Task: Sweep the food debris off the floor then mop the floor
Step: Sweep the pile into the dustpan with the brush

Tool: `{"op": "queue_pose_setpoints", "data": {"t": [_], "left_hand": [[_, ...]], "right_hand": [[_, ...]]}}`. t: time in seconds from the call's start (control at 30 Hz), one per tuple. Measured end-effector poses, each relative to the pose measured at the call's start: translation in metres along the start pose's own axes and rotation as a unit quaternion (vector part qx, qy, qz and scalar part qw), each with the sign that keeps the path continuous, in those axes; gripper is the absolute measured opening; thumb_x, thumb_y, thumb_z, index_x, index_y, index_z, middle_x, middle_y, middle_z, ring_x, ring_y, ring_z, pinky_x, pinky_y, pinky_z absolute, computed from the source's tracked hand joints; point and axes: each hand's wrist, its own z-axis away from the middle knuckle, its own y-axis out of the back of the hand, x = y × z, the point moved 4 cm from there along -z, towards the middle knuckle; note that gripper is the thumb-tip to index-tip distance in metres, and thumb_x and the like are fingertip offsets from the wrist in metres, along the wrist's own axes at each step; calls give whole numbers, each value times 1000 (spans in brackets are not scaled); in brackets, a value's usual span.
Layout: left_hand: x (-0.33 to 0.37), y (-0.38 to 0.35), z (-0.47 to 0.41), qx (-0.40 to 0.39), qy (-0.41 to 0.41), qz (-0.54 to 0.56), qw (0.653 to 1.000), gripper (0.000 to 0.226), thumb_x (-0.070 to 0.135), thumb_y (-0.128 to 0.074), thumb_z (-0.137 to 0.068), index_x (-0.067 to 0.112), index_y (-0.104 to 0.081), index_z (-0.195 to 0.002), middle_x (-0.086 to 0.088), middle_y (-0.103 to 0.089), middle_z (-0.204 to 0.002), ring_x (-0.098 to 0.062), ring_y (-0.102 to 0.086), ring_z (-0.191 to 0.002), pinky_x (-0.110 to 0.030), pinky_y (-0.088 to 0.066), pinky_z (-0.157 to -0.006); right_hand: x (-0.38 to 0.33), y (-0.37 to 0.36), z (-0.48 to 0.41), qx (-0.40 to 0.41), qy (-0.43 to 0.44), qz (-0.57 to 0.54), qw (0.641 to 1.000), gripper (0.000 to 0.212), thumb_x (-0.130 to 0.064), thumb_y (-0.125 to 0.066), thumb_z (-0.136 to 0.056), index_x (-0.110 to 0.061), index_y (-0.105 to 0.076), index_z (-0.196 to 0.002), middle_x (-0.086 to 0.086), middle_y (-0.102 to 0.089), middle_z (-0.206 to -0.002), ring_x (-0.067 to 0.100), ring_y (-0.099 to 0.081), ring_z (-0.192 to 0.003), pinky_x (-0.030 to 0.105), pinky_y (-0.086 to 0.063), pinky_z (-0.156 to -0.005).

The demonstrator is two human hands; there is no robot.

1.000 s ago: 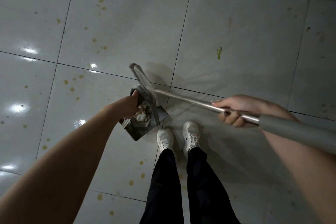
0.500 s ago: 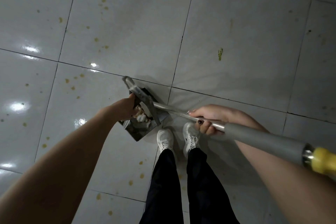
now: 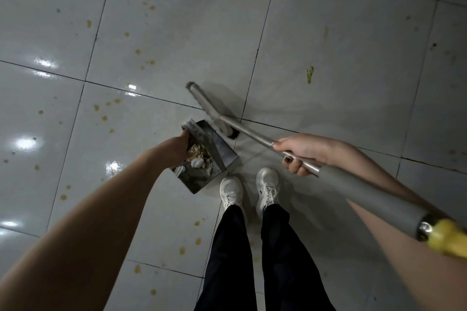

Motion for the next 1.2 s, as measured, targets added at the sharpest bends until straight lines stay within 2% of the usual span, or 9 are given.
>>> {"op": "queue_pose_setpoints", "data": {"t": [0.1, 0.23, 0.33, 0.53, 0.67, 0.77, 0.83, 0.97, 1.2], "left_hand": [[-4, 0, 0, 10, -8, 16, 1000, 55, 14, -51, -92, 4, -20, -136, -6, -49, -80, -10, -42, -60, -26, -39, -61], [-11, -1, 3, 22, -10, 16, 1000, 56, 14, -52, -91, 3, -20, -136, 0, -45, -73, -11, -44, -60, -22, -36, -52], [-20, -1, 7, 25, 4, 18, 1000, 54, 14, -53, -91, 4, -23, -134, -3, -49, -76, -15, -47, -63, -23, -38, -50], [-30, -5, 20, 47, -2, 48, 998, 41, 11, -54, -87, 2, -35, -123, -10, -54, -82, -23, -52, -71, -34, -45, -65], [-15, 5, 26, 50, -17, 77, 996, 30, 7, -52, -90, -3, -42, -116, -3, -49, -73, -17, -46, -64, -27, -42, -60], [9, 19, 31, 48, -49, 62, 996, 32, 6, -53, -88, 2, -39, -117, -2, -49, -71, -15, -47, -60, -25, -43, -56], [29, 30, 35, 59, -65, 45, 995, 33, 10, -54, -89, 4, -38, -117, -1, -51, -72, -14, -49, -60, -23, -42, -54], [67, 46, 35, 78, -82, 24, 993, 34, 11, -55, -89, 4, -39, -118, -9, -59, -82, -21, -56, -67, -24, -43, -52], [147, 71, 16, 103, -86, 27, 991, 39, 14, -54, -88, 5, -38, -123, -5, -59, -80, -25, -61, -70, -33, -50, -59]], "right_hand": [[4, -10, -1, -62, -21, -17, 998, 21, -31, -32, -102, -20, -38, -85, -1, -35, -53, -1, -29, -22, 7, -26, -25], [13, 5, 15, -88, -31, -71, 993, 19, -31, -32, -102, -21, -40, -88, -3, -38, -40, 0, -30, -22, 7, -25, -23], [16, 25, 31, -50, -17, -67, 996, 15, -31, -33, -102, -26, -43, -91, -3, -39, -40, 0, -29, -22, 7, -25, -24], [10, 58, 66, 36, 34, -75, 996, 10, -28, -35, -101, -26, -44, -105, -3, -38, -40, 0, -28, -23, 7, -26, -24], [7, 72, 82, 89, 53, -75, 992, 33, -29, -35, -101, -26, -39, -134, -1, -35, -50, 0, -29, -22, 7, -27, -25], [9, 79, 86, 118, 51, -63, 990, 44, -31, -35, -101, -21, -30, -143, 0, -30, -59, 0, -29, -21, 7, -27, -26], [12, 86, 90, 131, 54, -61, 988, 40, -31, -35, -101, -20, -35, -140, 0, -30, -61, 0, -29, -21, 7, -28, -26], [22, 104, 96, 151, 49, -70, 985, 16, -34, -37, -100, -21, -37, -109, 0, -32, -62, 1, -30, -20, 6, -28, -27], [28, 184, 109, 216, 91, -78, 969, 14, -27, -38, -101, -14, -42, -105, 4, -35, -62, 3, -33, -19, 8, -31, -28]]}}
